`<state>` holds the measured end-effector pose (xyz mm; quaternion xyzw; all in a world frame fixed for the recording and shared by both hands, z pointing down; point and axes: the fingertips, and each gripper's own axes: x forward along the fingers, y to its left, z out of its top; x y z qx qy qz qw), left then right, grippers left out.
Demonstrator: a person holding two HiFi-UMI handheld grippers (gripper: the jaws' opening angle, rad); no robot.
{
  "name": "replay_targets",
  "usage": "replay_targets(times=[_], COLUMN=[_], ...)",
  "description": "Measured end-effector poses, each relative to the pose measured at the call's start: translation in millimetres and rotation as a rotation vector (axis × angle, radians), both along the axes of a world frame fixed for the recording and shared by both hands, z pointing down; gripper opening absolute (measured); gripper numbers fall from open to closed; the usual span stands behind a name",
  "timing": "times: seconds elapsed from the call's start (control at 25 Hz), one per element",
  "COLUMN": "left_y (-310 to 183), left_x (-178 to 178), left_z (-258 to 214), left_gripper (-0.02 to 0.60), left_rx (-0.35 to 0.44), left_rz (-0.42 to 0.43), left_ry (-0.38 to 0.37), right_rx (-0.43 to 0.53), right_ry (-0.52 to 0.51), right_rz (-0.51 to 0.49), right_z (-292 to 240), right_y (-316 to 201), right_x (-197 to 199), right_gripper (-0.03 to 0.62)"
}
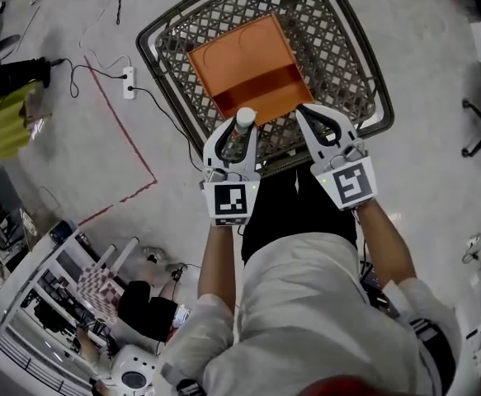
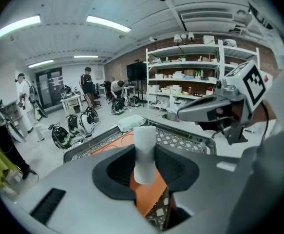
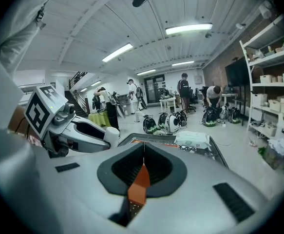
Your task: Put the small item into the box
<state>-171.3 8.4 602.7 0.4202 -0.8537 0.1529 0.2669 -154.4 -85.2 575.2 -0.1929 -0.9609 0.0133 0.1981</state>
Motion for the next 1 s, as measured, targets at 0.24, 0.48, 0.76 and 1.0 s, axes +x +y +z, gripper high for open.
replay_targets(times=[0.24,0.48,0.76,1.0], left_y=[-10,-20,-30,-35], left_x=[-3,-2,2,3], left_z=[31,53,80,104], left_gripper=[0.129,0.129,0.129,0.129], left_rx=[-0.103,-0.257,-0.359,-0.46], left_rz=[0.07,0.184,0.293,0.387], left_ry=[0.014,-0.024,0.036,0.052], right_rx=[-0.007,-0.012,-0.021,-0.041], right_ry=[0.035,0.054,0.075,0.096], right_rz=[-0.003,0.01,0.023,0.043], right_z=[27,42,55,66], right_y=[-3,-13,-23,-25], right_x=[-3,-3,-6,-7], right_gripper=[0.003,0.003,0.003,0.003])
